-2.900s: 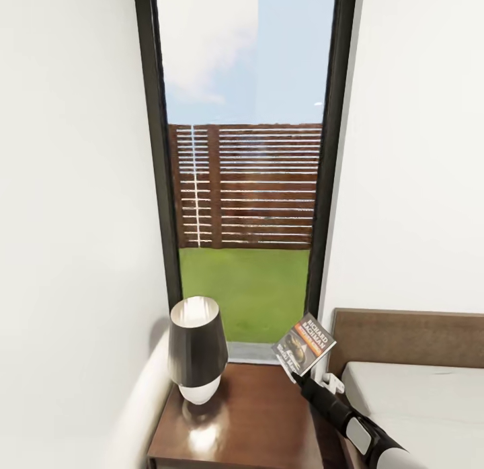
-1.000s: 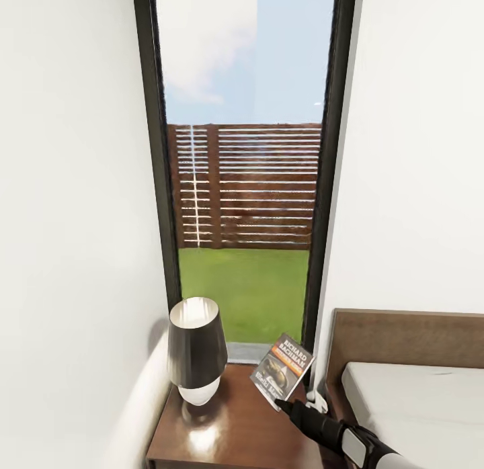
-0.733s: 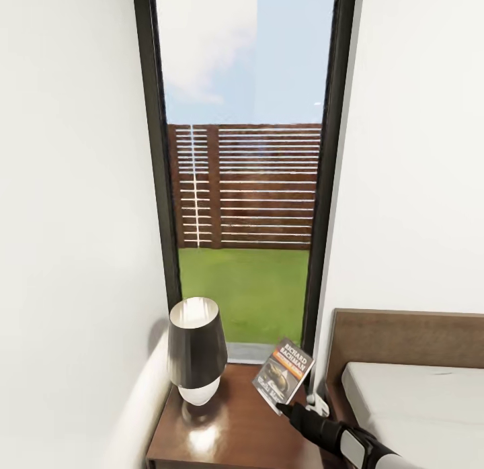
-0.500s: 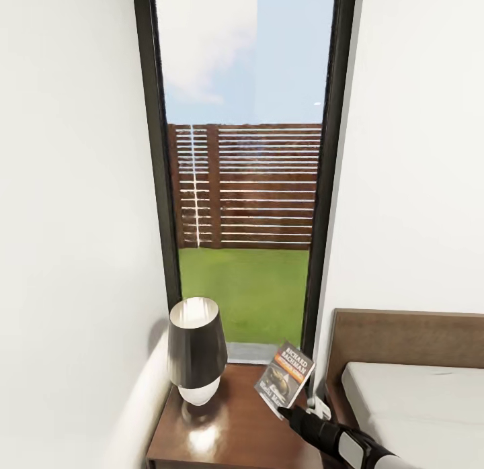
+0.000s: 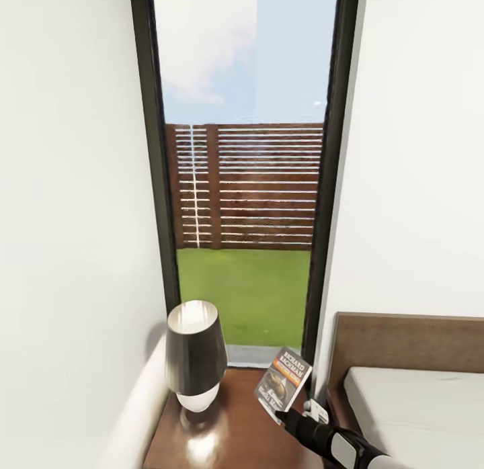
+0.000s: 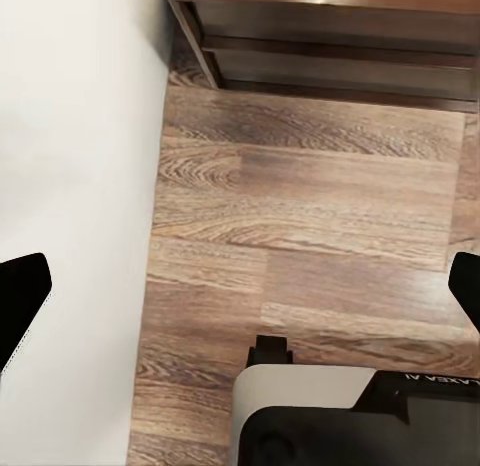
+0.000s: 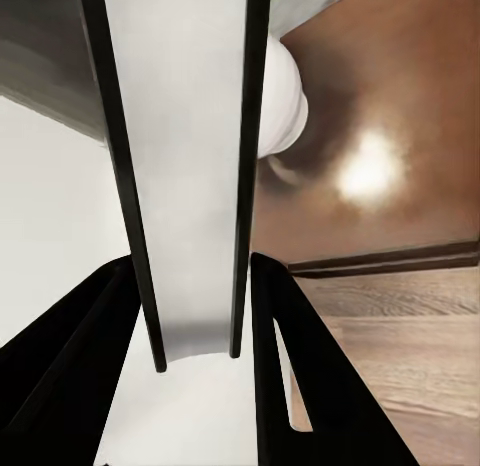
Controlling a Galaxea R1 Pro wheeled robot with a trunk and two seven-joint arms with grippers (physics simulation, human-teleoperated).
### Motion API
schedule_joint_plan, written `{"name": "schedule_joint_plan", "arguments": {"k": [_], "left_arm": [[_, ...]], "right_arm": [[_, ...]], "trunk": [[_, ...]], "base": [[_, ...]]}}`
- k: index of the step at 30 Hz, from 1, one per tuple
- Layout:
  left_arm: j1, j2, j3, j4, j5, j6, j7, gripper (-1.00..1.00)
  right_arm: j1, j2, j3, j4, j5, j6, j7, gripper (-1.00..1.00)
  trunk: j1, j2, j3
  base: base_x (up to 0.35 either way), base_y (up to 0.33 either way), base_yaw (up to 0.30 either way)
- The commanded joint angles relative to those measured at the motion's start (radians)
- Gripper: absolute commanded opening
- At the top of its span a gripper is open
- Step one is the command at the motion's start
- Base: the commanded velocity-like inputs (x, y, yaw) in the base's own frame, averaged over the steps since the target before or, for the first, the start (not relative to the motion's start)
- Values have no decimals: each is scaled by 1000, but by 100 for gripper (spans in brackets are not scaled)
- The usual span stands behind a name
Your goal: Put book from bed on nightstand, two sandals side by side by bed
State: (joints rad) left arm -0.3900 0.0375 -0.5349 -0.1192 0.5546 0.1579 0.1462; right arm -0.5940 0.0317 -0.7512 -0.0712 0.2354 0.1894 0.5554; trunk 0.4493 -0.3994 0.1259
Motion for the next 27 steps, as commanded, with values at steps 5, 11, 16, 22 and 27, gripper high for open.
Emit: {"name": "schedule_joint_plan", "arguments": {"k": [5,11,16,22,27], "left_arm": [[0,1,-8,-4,8,6,7,100],[0,1,-8,-4,8,6,7,100],[0,1,-8,-4,8,6,7,100],[0,1,-8,-4,8,6,7,100],[0,1,-8,-4,8,6,6,100]], "right_arm": [[0,2,-10,-4,7,9,0,-100],[0,3,-11,-4,7,9,-1,-100],[0,3,-11,-4,7,8,-1,-100],[0,3,-11,-4,7,8,-2,-100],[0,4,-10,-3,7,8,-2,-100]], "trunk": [[1,-1,0],[1,-1,0],[1,-1,0],[1,-1,0],[1,-1,0]], "base": [[151,0,0],[47,0,0],[14,0,0],[5,1,0],[100,78,0]]}}
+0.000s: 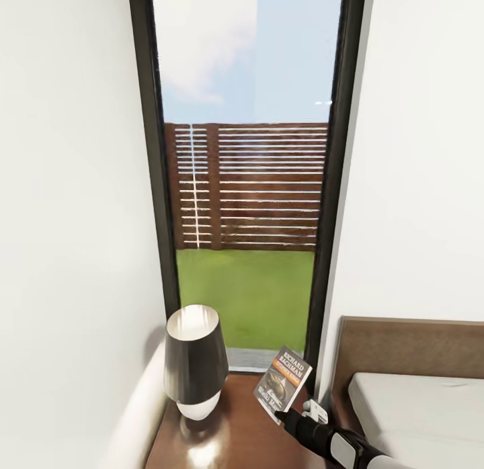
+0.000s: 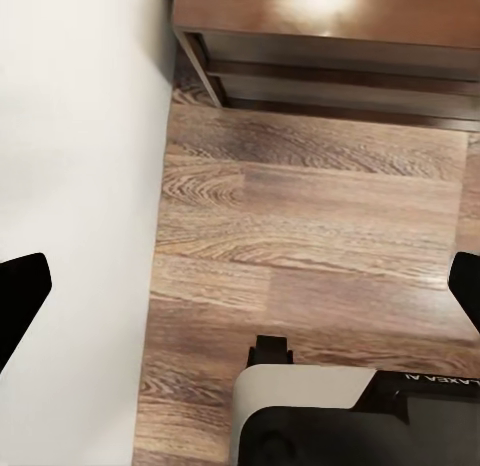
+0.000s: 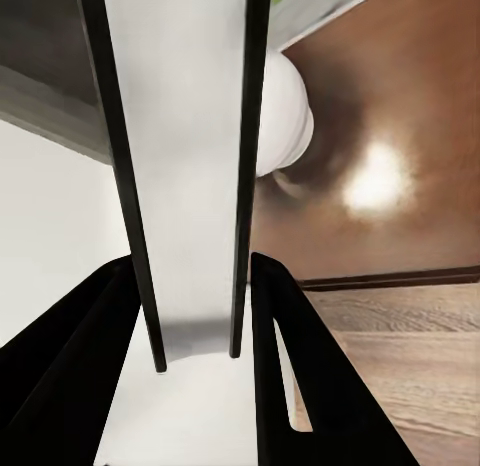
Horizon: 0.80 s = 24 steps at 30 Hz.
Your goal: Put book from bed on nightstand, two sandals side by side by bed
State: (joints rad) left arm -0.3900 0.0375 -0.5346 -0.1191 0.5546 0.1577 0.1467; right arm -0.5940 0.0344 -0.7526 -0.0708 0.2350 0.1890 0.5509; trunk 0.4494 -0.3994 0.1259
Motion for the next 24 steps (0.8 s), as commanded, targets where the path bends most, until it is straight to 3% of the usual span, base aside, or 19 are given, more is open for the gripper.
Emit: {"name": "schedule_joint_plan", "arguments": {"k": [1,24], "left_arm": [[0,1,-8,-4,8,6,5,100],[0,1,-8,-4,8,6,7,100]], "right_arm": [[0,1,-9,-4,7,9,3,-100],[0,2,-8,-3,7,9,3,-100]], "trunk": [[1,-1,0],[1,-1,0]], "base": [[177,125,0],[140,10,0]]}}
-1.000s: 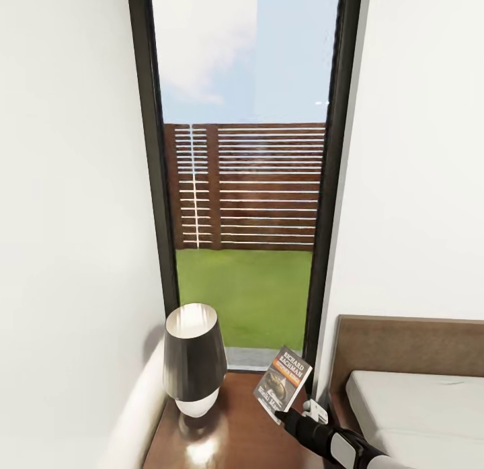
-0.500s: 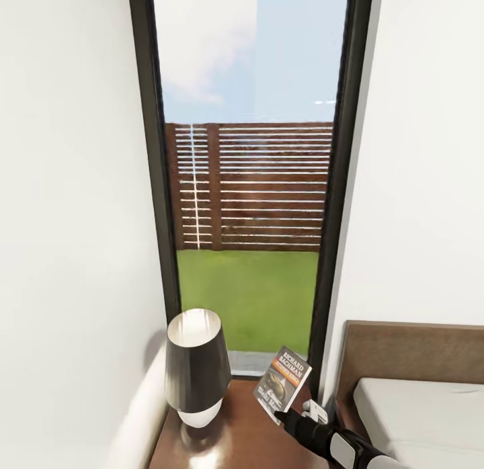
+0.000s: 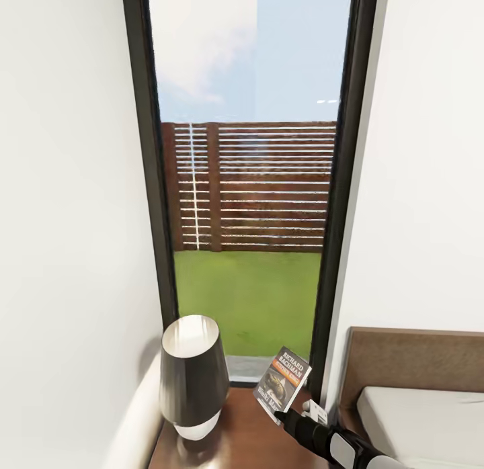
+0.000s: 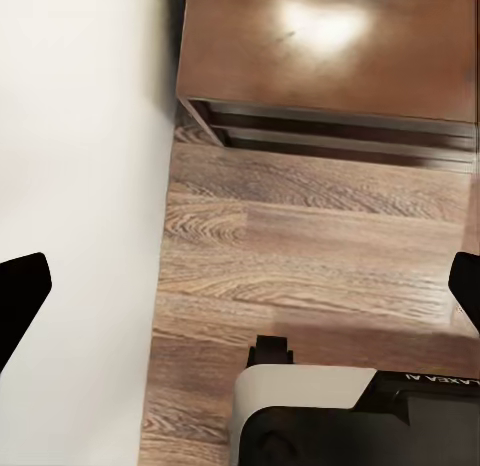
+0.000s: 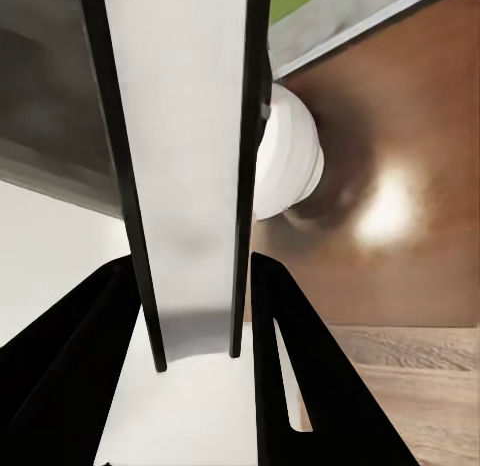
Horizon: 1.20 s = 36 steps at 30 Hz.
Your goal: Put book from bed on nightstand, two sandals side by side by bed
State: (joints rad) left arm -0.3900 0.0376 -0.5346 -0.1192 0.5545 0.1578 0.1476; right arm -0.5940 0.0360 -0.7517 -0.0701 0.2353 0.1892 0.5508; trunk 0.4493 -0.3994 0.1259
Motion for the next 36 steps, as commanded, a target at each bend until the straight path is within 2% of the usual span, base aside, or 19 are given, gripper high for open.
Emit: {"name": "schedule_joint_plan", "arguments": {"k": [1,10,36], "left_arm": [[0,1,-8,-3,8,6,6,100],[0,1,-8,-3,8,6,7,100],[0,-1,-7,-5,8,-23,5,100]], "right_arm": [[0,1,-9,-4,7,9,3,-100],[0,1,-9,-4,7,7,3,-100],[0,1,-10,-2,7,7,3,-100]], "trunk": [[1,-1,0],[1,-1,0],[1,-1,0]], "base": [[210,-110,0],[93,-55,0],[5,-3,0]]}}
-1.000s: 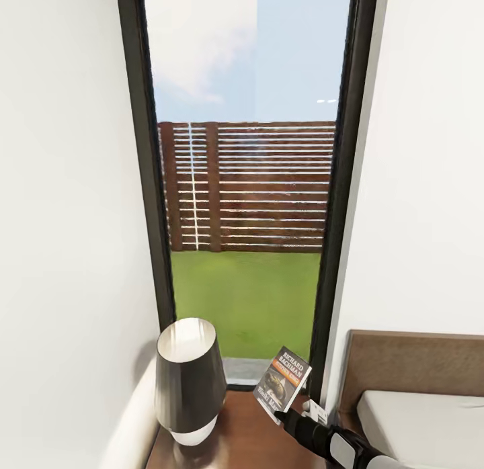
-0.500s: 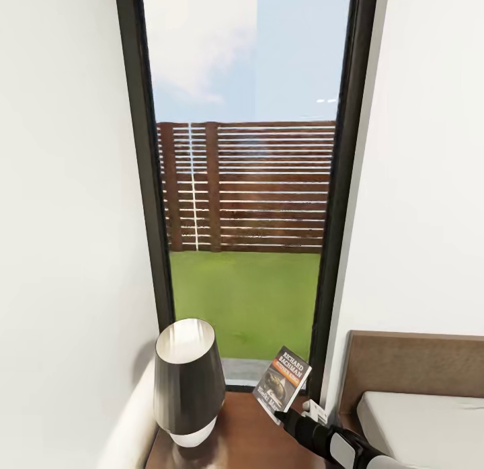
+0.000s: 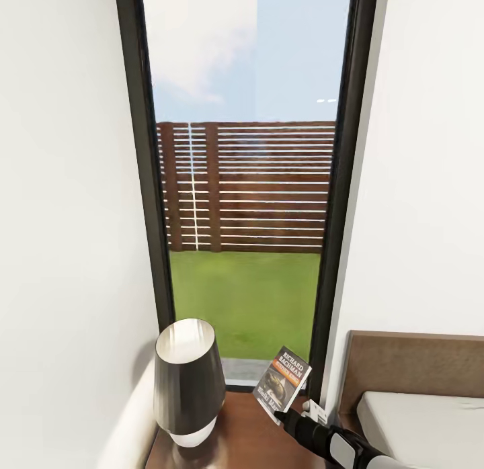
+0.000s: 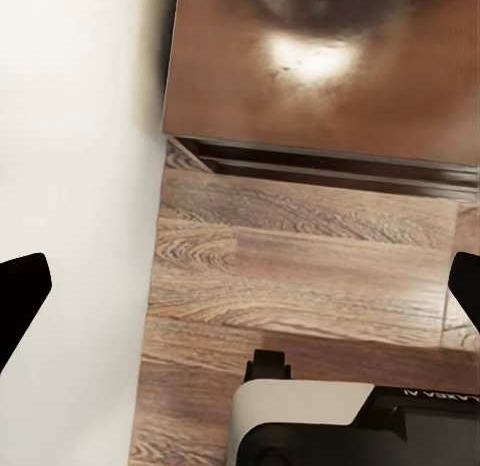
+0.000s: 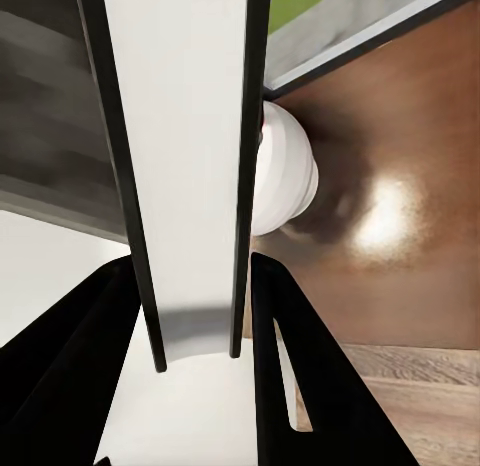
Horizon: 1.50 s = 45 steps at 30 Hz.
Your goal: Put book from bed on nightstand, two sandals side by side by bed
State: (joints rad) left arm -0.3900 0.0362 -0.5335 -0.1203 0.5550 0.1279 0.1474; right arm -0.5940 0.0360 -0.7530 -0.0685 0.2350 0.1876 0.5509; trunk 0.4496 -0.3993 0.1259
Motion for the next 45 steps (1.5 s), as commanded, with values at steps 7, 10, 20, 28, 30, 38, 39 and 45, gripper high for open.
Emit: {"name": "schedule_joint_plan", "arguments": {"k": [7,10,20,28,30,38,39,45], "left_arm": [[0,1,-8,-4,8,5,4,100],[0,1,-9,-4,8,4,4,100],[0,1,-9,-4,8,4,3,100],[0,1,-9,-10,8,4,2,100],[0,1,-9,-12,8,4,2,100],[0,-5,-8,-16,8,5,3,100],[0,-6,-8,-16,8,5,3,100],[0,-11,-8,-16,9,5,3,100]], "right_arm": [[0,1,-8,-4,7,9,3,-100],[0,1,-8,-4,7,9,3,-100],[0,1,-8,-4,8,9,3,-100],[0,1,-8,-5,7,9,3,-100],[0,1,-8,-5,7,9,3,-100],[0,1,-5,-6,7,9,2,-100],[0,1,-3,-6,7,9,2,-100],[0,1,4,-7,7,10,1,-100]], "trunk": [[23,-43,-19],[35,-64,-29],[73,-134,-60],[104,-190,-85],[112,-204,-91],[142,-260,-116],[146,-267,-120],[169,-309,-138]], "base": [[0,0,0],[0,0,0],[0,0,0],[0,0,0],[0,0,0],[0,0,0],[0,0,0],[0,0,0]]}}
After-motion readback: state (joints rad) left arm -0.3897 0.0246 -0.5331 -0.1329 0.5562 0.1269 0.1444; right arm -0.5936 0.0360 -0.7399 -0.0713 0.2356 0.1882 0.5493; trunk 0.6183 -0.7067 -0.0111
